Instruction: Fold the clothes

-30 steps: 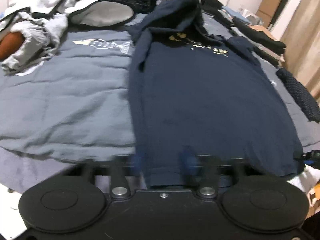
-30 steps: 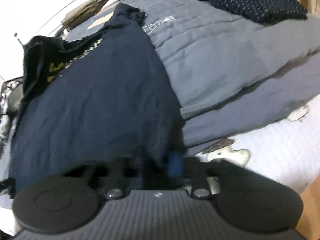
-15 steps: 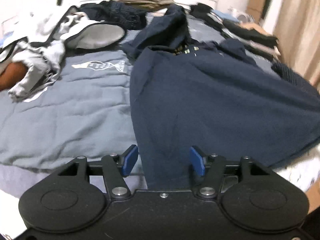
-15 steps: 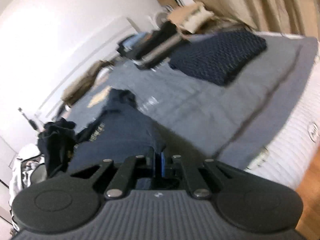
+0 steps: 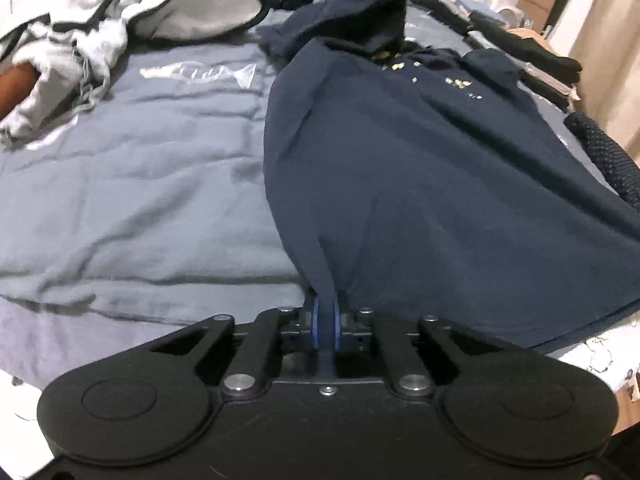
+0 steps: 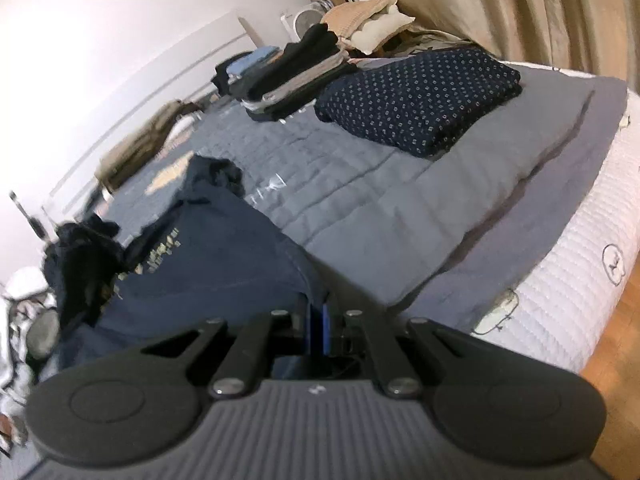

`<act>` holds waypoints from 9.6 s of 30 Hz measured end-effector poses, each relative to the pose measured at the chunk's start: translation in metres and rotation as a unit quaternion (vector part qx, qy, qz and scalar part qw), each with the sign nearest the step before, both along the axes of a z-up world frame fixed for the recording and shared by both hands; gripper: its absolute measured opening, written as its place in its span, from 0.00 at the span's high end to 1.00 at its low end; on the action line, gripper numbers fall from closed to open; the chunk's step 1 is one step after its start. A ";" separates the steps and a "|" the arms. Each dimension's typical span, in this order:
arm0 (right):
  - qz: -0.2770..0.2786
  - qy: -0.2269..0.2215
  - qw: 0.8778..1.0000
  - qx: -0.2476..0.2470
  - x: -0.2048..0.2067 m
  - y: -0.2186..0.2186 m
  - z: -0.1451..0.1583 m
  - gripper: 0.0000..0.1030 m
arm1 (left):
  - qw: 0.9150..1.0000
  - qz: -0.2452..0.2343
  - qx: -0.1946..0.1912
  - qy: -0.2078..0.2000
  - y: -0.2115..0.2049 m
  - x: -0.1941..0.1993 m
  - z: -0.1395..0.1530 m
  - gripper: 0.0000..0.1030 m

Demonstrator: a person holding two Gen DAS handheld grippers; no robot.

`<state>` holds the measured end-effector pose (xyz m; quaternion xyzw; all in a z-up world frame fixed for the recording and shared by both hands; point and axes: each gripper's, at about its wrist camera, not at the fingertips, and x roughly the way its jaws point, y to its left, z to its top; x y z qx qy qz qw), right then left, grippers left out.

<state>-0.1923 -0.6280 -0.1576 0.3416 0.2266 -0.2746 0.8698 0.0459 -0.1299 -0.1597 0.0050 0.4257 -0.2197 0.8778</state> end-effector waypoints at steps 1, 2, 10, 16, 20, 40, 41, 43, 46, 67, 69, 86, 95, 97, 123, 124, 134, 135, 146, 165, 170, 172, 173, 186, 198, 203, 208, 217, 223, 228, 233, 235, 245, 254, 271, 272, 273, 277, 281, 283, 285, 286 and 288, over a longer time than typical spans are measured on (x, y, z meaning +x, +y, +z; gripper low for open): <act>0.002 -0.008 1.000 0.003 -0.002 0.000 0.003 0.95 | 1.000 0.000 -0.009 0.001 0.006 0.001 0.006 0.96; 0.009 -0.014 1.000 0.002 -0.004 0.000 0.007 0.95 | 1.000 0.000 -0.018 0.001 0.012 0.001 0.013 0.96; 0.098 0.075 0.992 -0.030 0.008 0.017 0.011 0.94 | 0.999 -0.046 0.011 0.014 0.037 -0.009 0.069 0.96; 0.098 0.246 0.958 -0.108 0.033 0.024 -0.019 0.90 | 0.990 -0.032 0.123 0.055 0.011 -0.014 0.021 0.88; 0.033 0.145 0.985 -0.088 0.011 0.005 0.008 0.68 | 0.998 -0.005 0.068 -0.013 0.016 -0.017 0.037 0.63; 0.217 -0.059 0.969 -0.106 0.189 0.060 0.075 0.43 | 0.990 0.016 -0.038 -0.133 -0.061 0.128 0.039 0.52; 0.225 -0.063 0.966 -0.108 0.199 0.063 0.074 0.43 | 0.992 0.023 -0.048 -0.115 -0.058 0.142 0.032 0.52; 0.234 -0.071 0.964 -0.107 0.205 0.066 0.066 0.43 | 0.994 0.036 -0.068 -0.081 -0.054 0.168 0.017 0.52; 0.242 -0.079 0.962 -0.102 0.215 0.069 0.053 0.43 | 0.992 0.051 -0.110 -0.036 -0.047 0.200 -0.002 0.51; 0.286 -0.060 0.952 -0.091 0.256 0.095 0.029 0.43 | 0.913 0.120 -0.379 0.090 0.021 0.285 -0.057 0.41; 0.287 -0.059 0.952 -0.091 0.256 0.096 0.029 0.43 | 0.917 0.123 -0.369 0.082 0.023 0.283 -0.053 0.36; 0.296 -0.045 0.950 -0.092 0.262 0.106 0.023 0.43 | 0.967 0.103 -0.231 -0.034 -0.022 0.264 -0.017 0.88; 0.294 -0.042 0.951 -0.086 0.261 0.102 0.020 0.43 | 0.945 0.174 -0.041 -0.275 -0.036 0.216 0.071 0.88; 0.294 -0.042 0.951 -0.084 0.261 0.101 0.020 0.43 | 0.947 0.134 -0.018 -0.293 -0.058 0.204 0.079 0.88; 0.295 -0.024 0.954 -0.037 0.309 0.098 0.006 0.43 | 0.983 -0.047 -0.090 -0.153 -0.085 0.140 0.058 0.38; 0.297 -0.024 0.954 -0.026 0.315 0.099 0.002 0.43 | 0.984 -0.046 -0.104 -0.133 -0.086 0.145 0.054 0.38; 0.382 -0.024 0.924 0.021 0.354 0.159 -0.025 0.43 | 0.978 -0.059 -0.188 -0.068 -0.087 0.166 0.043 0.48; 0.391 -0.028 0.920 0.017 0.354 0.166 -0.025 0.43 | 0.978 -0.057 -0.191 -0.066 -0.083 0.168 0.043 0.66; 0.419 -0.119 0.899 0.037 0.343 0.173 0.004 0.95 | 0.971 -0.041 -0.231 -0.043 -0.042 0.183 0.039 0.92; 0.320 -0.044 0.946 0.013 0.383 0.136 -0.009 0.53 | 0.980 -0.144 -0.137 0.007 -0.062 0.170 0.022 0.92; 0.311 -0.027 0.947 0.079 0.443 0.121 -0.021 0.52 | 0.979 -0.151 -0.134 0.011 -0.067 0.174 0.018 0.92; 0.312 -0.007 0.946 0.087 0.468 0.121 -0.025 0.52 | 0.980 -0.150 -0.133 0.013 -0.067 0.177 0.016 0.92; 0.312 0.004 0.945 0.093 0.480 0.121 -0.028 0.52 | 0.980 -0.149 -0.133 0.015 -0.067 0.178 0.015 0.92; 0.262 -0.032 0.951 0.160 0.539 0.107 -0.019 0.94 | 0.980 -0.111 -0.164 0.011 -0.056 0.195 0.010 0.92; 0.244 -0.050 0.966 0.062 0.593 0.100 0.016 0.91 | 0.985 -0.051 -0.156 0.045 -0.050 0.208 0.001 0.92; 0.280 -0.050 0.958 0.042 0.552 0.096 0.036 0.62 | 0.985 -0.015 -0.165 0.041 -0.034 0.217 0.005 0.80; 0.314 -0.038 0.949 0.008 0.494 0.105 0.049 0.50 | 0.983 0.004 -0.179 0.038 -0.025 0.222 0.011 0.59; 0.348 0.025 0.933 0.087 0.443 0.140 -0.023 0.48 | 0.972 0.026 -0.228 0.057 -0.026 0.222 -0.001 0.58; 0.351 -0.007 0.919 0.179 0.448 0.148 -0.037 0.98 | 0.973 0.015 -0.219 0.075 -0.040 0.220 -0.016 0.84; 0.332 -0.055 0.931 0.139 0.450 0.141 0.004 0.99 | 0.969 0.008 -0.236 0.075 -0.042 0.217 -0.016 0.92; 0.320 -0.073 0.944 0.032 0.454 0.128 0.059 0.99 | 0.964 -0.021 -0.253 0.083 -0.049 0.213 -0.012 0.95; 0.335 -0.044 0.941 0.008 0.460 0.125 0.062 0.99 | 0.969 -0.035 -0.228 0.091 -0.058 0.211 -0.017 0.95; 0.361 0.054 0.930 -0.043 0.445 0.115 0.026 0.65 | 0.974 -0.022 -0.219 0.052 -0.059 0.207 -0.012 0.55; 0.325 0.018 0.946 0.006 0.417 0.090 0.004 0.51 | 0.940 0.030 -0.317 0.120 -0.065 0.229 -0.039 0.56; 0.381 0.075 0.921 0.023 0.547 0.138 -0.004 0.50 | 0.858 0.165 -0.446 0.193 -0.032 0.266 -0.086 0.57; 0.380 0.079 0.921 0.026 0.553 0.141 -0.007 0.51 | 0.859 0.171 -0.444 0.189 -0.032 0.267 -0.087 0.58; 0.380 0.081 0.921 0.033 0.559 0.144 -0.010 0.61 | 0.864 0.178 -0.436 0.178 -0.031 0.266 -0.085 0.70; 0.385 0.065 0.920 0.036 0.574 0.163 -0.014 0.94 | 0.874 0.214 -0.418 0.121 -0.014 0.262 -0.078 0.92; 0.403 -0.017 0.914 0.033 0.584 0.186 0.003 0.94 | 0.871 0.219 -0.426 0.104 0.002 0.267 -0.071 0.92; 0.431 -0.010 0.902 0.001 0.594 0.202 0.003 0.93 | 0.882 0.215 -0.405 0.111 -0.001 0.269 -0.071 0.92; 0.433 0.035 0.900 -0.020 0.603 0.206 -0.003 0.91 | 0.887 0.216 -0.387 0.131 -0.002 0.273 -0.074 0.91; 0.429 0.055 0.901 -0.025 0.605 0.205 -0.006 0.90 | 0.887 0.213 -0.386 0.134 0.000 0.274 -0.073 0.90; 0.421 0.057 0.905 -0.028 0.598 0.197 0.000 0.88 | 0.889 0.207 -0.385 0.140 0.003 0.277 -0.071 0.90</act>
